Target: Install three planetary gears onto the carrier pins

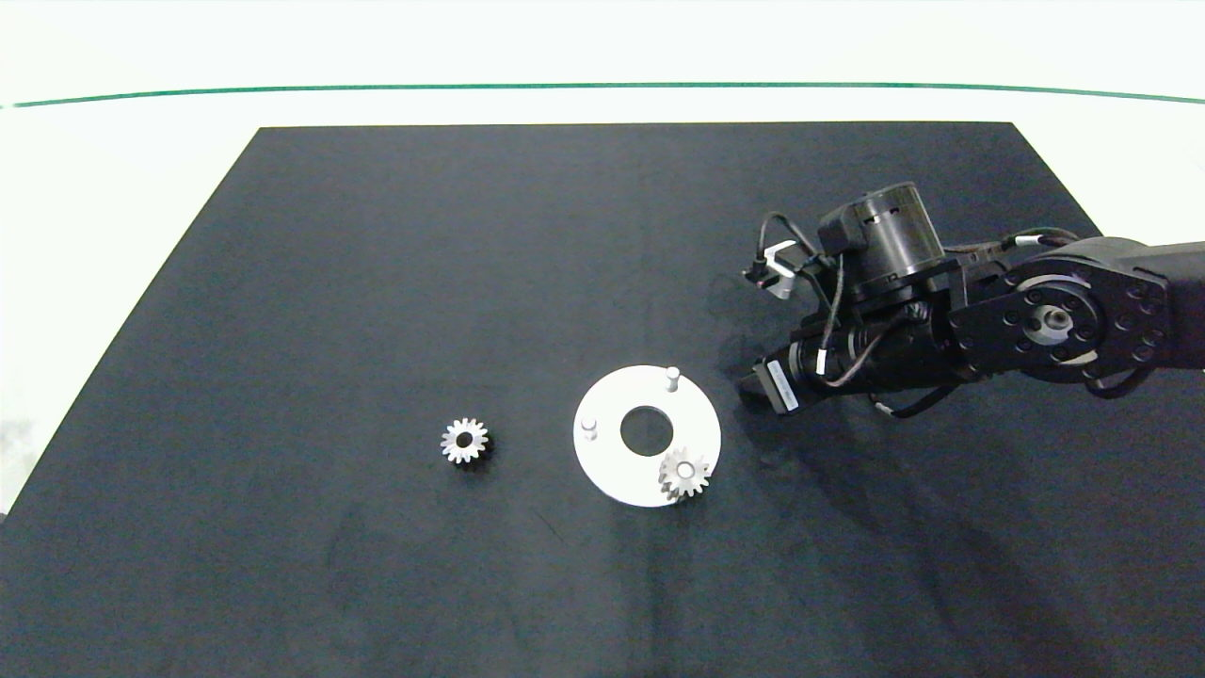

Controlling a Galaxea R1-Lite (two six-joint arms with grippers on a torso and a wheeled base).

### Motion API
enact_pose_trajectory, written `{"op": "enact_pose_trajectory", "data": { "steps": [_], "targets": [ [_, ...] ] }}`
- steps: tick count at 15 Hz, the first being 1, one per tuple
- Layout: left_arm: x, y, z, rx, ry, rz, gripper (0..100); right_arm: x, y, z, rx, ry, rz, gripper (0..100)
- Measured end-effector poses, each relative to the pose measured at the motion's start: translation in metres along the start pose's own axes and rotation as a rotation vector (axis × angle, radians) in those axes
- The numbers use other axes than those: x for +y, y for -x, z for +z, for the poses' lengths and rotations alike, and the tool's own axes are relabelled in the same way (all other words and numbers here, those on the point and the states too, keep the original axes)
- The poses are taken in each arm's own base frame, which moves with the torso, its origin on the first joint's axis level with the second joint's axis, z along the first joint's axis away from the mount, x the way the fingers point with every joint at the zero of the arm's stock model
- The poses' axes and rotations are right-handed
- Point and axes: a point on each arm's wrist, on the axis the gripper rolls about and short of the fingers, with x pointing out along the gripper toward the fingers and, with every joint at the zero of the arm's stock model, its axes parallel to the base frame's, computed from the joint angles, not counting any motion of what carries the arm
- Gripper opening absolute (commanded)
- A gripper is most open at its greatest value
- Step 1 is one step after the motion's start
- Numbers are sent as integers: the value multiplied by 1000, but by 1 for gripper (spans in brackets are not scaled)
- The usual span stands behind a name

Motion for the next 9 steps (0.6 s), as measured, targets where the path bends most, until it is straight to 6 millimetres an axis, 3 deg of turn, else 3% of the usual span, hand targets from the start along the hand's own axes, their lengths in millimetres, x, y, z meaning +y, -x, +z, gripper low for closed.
{"op": "enact_pose_trajectory", "data": {
  "steps": [5,9],
  "targets": [
    [0,0,0,-2,0,0,100,0,2,-1,1,1,1,5],
    [0,0,0,-1,0,1,100,0,12,4,-20,4,1,4]
  ]
}}
